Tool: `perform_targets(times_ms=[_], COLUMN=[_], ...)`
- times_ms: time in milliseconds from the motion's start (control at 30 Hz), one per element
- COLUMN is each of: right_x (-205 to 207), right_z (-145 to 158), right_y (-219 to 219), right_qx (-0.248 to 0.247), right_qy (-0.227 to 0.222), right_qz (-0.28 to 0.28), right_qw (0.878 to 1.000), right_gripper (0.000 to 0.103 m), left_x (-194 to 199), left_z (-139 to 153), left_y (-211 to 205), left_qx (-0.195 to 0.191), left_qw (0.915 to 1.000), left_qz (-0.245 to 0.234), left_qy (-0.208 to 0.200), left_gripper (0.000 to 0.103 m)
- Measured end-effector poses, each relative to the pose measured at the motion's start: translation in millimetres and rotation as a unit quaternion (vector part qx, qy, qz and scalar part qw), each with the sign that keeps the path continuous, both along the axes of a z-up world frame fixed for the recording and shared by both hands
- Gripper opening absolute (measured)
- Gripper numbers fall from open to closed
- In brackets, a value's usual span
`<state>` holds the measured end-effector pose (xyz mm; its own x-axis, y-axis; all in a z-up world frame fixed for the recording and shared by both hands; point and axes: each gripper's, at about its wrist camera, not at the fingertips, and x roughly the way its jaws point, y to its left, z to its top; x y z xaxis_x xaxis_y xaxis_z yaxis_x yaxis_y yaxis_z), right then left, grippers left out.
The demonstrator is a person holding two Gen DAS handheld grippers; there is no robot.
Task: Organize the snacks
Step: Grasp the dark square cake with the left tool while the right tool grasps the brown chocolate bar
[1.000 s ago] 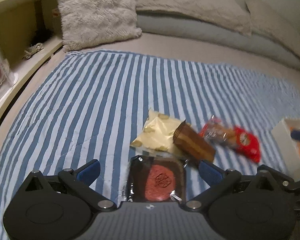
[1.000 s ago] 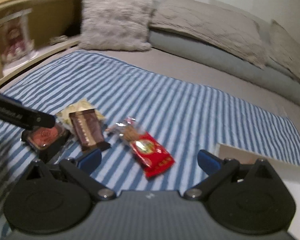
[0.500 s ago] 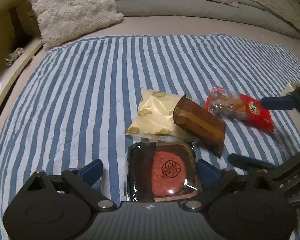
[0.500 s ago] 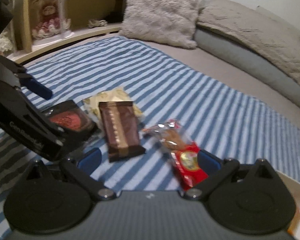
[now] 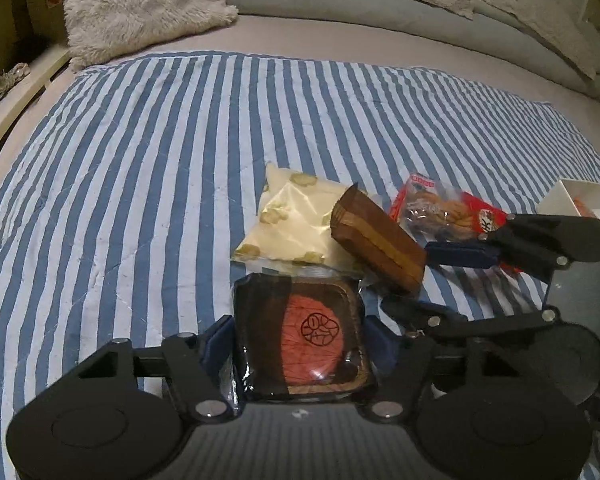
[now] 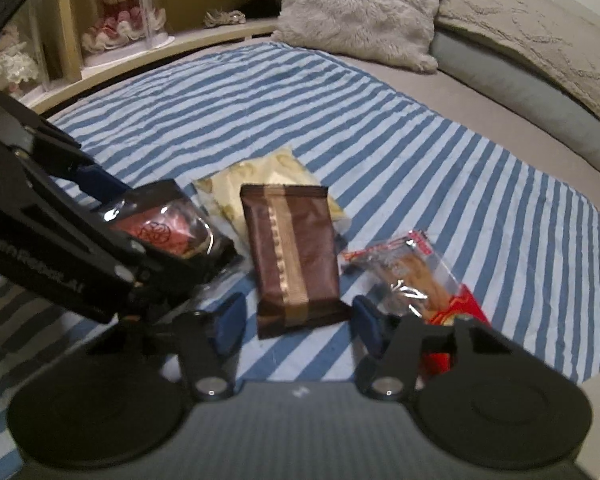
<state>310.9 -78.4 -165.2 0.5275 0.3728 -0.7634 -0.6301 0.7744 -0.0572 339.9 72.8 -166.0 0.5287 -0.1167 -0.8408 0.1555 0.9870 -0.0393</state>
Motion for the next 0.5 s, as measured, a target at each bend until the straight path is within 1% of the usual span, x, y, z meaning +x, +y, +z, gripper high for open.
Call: perform_targets(times_ms=[67,167,200,233,267,333,400,500], right_x=[0,-2,-2,-3,-4,-7,-12,-22], right_z=[2,6,6,8,9,12,14,20], right_y=[-2,-7,-8,-10,-13,-18,-24,-32], right_qx=[0.0,0.001,0.0,0.001,-0.002,-0.01,-0.02,-0.03], right_qy=[0.003,0.012,0.016,0.023,0.028,0.038,0.05,0.055], right_qz=[-0.001,0.004,0.008,0.011,0.008,0.004,0.002,0.009], right_qw=[1.0,1.0,1.0,1.0,1.0,0.999,0.999,0.998], right_gripper=[0.054,0.048,0.035,0.03,0.028,0.02,0.018,0.014], left_x=[0,-2,-3,-2,-3,-5,-6,-7], left_z=[1,2,2,2,2,2,2,1], left_y=[-1,-4,-5,-4,-5,-6,-8,-11], left_qx=[0.002,0.008,0.01,0.011,0.01,0.014,0.019,0.027], left_qw=[1.0,1.0,0.9999,0.9999,0.9999,0.9998,0.9997,0.9995], left_qz=[0.001,-0.002,0.0,0.001,0.007,0.008,0.011,0.013], left_qy=[0.001,0.001,0.001,0.001,0.005,0.006,0.008,0.008], left_gripper=[0.068,0.067,0.067,0.067,0.067,0.068,0.068,0.07])
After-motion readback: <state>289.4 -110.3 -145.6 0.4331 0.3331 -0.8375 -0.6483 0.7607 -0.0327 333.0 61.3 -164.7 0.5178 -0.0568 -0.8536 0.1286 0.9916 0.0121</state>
